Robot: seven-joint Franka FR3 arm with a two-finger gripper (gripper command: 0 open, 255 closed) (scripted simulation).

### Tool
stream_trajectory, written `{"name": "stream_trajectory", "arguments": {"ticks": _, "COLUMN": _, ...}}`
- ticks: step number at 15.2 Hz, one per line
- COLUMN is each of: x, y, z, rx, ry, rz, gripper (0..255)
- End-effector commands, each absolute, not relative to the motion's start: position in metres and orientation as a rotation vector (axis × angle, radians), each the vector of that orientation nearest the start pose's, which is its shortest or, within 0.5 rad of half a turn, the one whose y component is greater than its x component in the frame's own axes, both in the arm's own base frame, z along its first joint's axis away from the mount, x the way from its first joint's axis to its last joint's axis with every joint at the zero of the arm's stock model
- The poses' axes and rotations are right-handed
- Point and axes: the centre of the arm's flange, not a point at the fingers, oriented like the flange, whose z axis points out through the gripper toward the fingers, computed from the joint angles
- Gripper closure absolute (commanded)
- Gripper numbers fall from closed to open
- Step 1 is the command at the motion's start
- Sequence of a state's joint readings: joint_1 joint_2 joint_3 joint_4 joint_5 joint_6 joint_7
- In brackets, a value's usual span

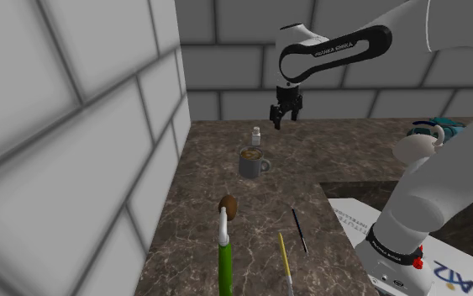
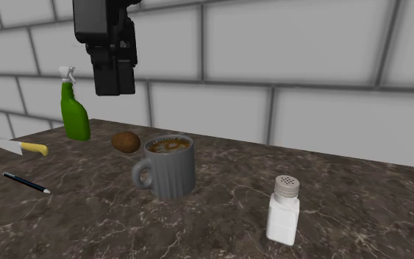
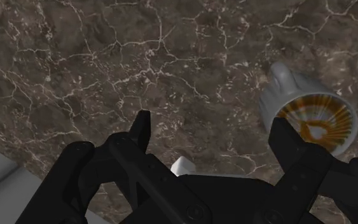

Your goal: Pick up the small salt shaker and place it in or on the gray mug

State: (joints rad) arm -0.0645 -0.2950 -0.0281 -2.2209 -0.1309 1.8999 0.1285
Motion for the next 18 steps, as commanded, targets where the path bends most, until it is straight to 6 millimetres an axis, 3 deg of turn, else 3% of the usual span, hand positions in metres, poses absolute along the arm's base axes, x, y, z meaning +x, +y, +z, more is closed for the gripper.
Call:
{"name": "stream_trajectory", "arguments": {"ticks": 1, "x": 0.481, "y": -0.062, "z": 0.482, "rx": -3.244, "ry": 0.293, "rz": 0.022, "gripper": 0}}
{"name": "stream_trajectory", "arguments": {"ticks": 16, "x": 0.642, "y": -0.126, "z": 0.406, "rx": -3.232, "ry": 0.345, "rz": -0.091, "gripper": 0}}
{"name": "stream_trajectory", "arguments": {"ticks": 18, "x": 0.648, "y": -0.129, "z": 0.399, "rx": -3.231, "ry": 0.347, "rz": -0.095, "gripper": 0}}
